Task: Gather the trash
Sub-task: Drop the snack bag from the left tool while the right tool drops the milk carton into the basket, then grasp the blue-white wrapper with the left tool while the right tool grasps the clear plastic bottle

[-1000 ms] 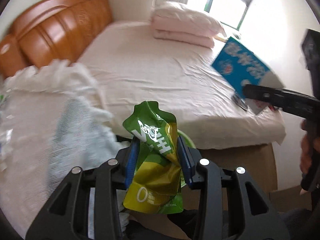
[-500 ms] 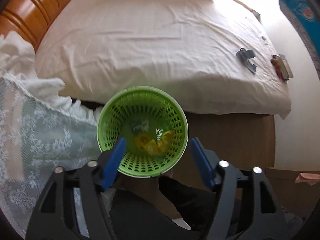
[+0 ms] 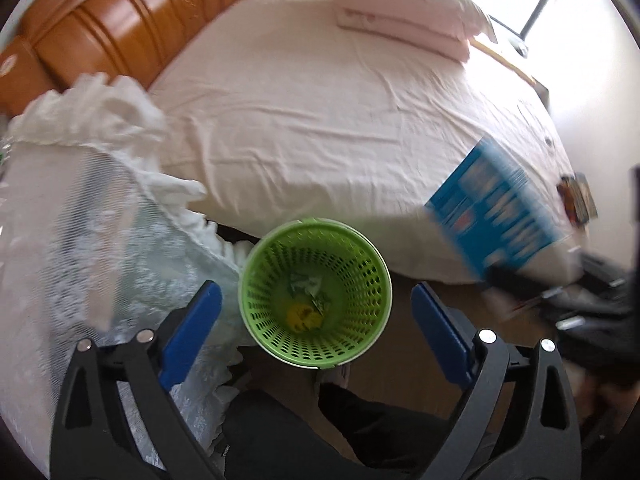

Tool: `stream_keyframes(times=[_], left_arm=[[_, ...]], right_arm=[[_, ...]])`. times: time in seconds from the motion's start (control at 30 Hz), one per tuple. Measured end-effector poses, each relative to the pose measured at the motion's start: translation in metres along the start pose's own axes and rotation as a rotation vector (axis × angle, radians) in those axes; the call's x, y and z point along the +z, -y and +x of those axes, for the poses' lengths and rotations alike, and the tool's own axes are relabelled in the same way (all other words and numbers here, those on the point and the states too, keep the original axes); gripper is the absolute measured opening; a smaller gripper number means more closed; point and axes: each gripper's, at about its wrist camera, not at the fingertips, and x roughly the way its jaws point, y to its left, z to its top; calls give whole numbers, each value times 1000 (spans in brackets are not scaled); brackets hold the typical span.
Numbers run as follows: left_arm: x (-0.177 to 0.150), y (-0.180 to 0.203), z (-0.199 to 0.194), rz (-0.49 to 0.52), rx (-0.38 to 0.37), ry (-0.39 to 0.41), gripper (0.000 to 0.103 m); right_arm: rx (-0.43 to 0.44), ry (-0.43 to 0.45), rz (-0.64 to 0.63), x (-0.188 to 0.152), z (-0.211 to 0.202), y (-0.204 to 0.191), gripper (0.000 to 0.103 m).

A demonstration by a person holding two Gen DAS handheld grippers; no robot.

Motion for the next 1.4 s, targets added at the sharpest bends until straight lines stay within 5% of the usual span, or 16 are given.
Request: stream_keyframes(times=[0.2,0.33,0.47,0.8,1.07,1.4], left_arm=[[-4,-24,-30,-105,37,59,92],[-12,-32,-43,-145,69,90,92],[-21,-45,-57,-191,99,111,92],[-49,-111,-112,-354,151,205,92],[-60,-207,-155,-441,271,311,92],[-66,-325,-148,-451,378,300,92]], right_arm=[[-15,-133,-97,0,60,-28,46],[-53,-156,-161,3,80,-42,76],[-66,-136,-167,9,76,-49,91],[-12,-60,-132,49,30,-82,96],[39,120,-215,98,-15,-168,101],[77,138,-327,112,0,-267,101]])
